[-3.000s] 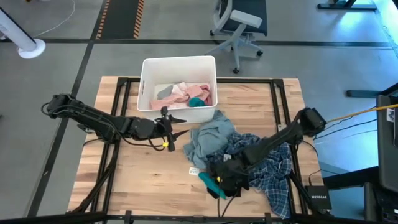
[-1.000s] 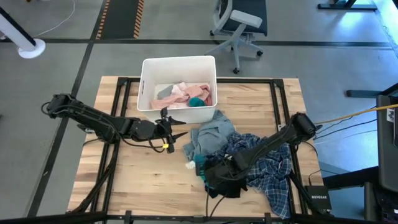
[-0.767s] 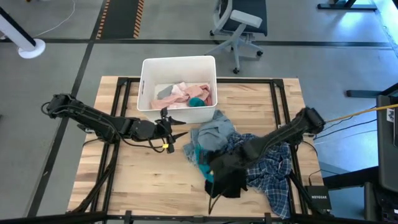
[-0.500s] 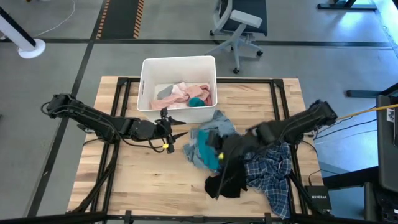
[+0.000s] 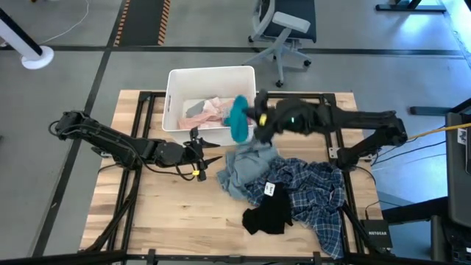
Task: Sort clothes
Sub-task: Put the blue sock into the white bin
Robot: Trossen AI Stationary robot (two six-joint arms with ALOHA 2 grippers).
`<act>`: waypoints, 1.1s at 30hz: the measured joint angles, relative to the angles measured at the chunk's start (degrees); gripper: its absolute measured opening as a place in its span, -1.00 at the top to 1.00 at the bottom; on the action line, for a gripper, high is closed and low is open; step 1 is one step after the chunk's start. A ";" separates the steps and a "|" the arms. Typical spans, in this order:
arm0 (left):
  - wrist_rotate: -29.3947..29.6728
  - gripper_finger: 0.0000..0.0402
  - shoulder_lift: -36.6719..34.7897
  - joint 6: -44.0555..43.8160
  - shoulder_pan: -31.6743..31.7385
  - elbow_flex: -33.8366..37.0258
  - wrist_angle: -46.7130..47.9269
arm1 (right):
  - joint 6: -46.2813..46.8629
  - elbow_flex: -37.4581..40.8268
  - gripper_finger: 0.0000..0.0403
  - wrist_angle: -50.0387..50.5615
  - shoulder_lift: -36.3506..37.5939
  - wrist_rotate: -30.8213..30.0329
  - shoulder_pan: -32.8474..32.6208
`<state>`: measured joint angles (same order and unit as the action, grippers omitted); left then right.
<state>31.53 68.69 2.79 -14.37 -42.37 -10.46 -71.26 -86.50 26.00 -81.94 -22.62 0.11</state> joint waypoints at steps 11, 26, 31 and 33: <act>0.00 0.09 0.00 0.41 0.00 0.00 0.00 | 14.75 0.02 0.63 -6.16 -2.85 5.57 12.17; 0.02 0.09 0.00 0.40 0.00 0.00 1.05 | 19.54 0.02 -0.08 -2.99 -5.85 2.42 13.81; 0.02 0.09 0.00 0.41 0.00 0.00 1.05 | 19.90 -2.13 -0.07 9.33 -5.84 7.89 13.81; 0.02 0.09 0.00 0.39 0.00 0.00 1.05 | 20.26 -2.43 -0.07 11.89 -6.02 8.15 13.80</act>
<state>31.55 68.69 3.18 -14.37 -42.37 -9.41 -51.00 -88.92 37.89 -87.96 -14.47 13.90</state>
